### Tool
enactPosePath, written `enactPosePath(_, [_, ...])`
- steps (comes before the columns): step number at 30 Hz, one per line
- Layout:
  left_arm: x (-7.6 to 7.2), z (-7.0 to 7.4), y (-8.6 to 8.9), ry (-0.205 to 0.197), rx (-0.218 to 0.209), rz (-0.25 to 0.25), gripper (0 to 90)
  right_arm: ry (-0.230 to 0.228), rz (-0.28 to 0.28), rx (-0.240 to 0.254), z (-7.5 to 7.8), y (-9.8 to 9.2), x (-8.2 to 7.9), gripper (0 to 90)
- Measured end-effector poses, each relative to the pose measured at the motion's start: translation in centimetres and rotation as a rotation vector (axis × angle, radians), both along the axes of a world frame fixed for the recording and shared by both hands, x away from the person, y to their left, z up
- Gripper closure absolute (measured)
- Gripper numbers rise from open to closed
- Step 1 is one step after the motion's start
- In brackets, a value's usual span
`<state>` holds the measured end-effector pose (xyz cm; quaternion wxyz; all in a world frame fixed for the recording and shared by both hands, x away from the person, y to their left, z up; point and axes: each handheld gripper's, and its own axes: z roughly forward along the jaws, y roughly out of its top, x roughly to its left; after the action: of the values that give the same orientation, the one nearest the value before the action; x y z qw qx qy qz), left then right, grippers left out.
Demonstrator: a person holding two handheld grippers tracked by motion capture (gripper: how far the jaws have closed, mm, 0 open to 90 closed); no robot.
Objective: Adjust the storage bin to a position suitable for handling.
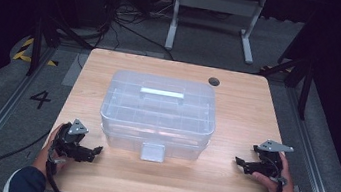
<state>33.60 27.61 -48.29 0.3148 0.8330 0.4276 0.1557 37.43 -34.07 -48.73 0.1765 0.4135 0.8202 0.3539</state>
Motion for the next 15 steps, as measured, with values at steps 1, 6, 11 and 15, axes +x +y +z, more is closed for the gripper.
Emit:
enactPosePath(1, [0.09, 0.02, 0.11, 0.0, 0.005, -0.016, 0.4, 0.0, -0.003, -0.001, -0.01, -0.08, -0.09, 7.8])
enactPosePath(6, [0.34, 0.07, 0.29, 0.001, 0.012, -0.045, 0.2, 0.002, -0.01, -0.001, -0.01, -0.32, -0.3, 7.8])
enactPosePath(11, [0.32, 0.05, 0.3, -0.003, 0.011, -0.044, 0.4, 0.003, -0.022, 0.003, 0.01, -0.23, -0.28, 7.7])
enactPosePath(15, [0.34, 0.09, 0.52, -0.005, 0.019, -0.07, 0.5, 0.004, -0.023, -0.002, 0.03, -0.18, -0.15, 7.6])
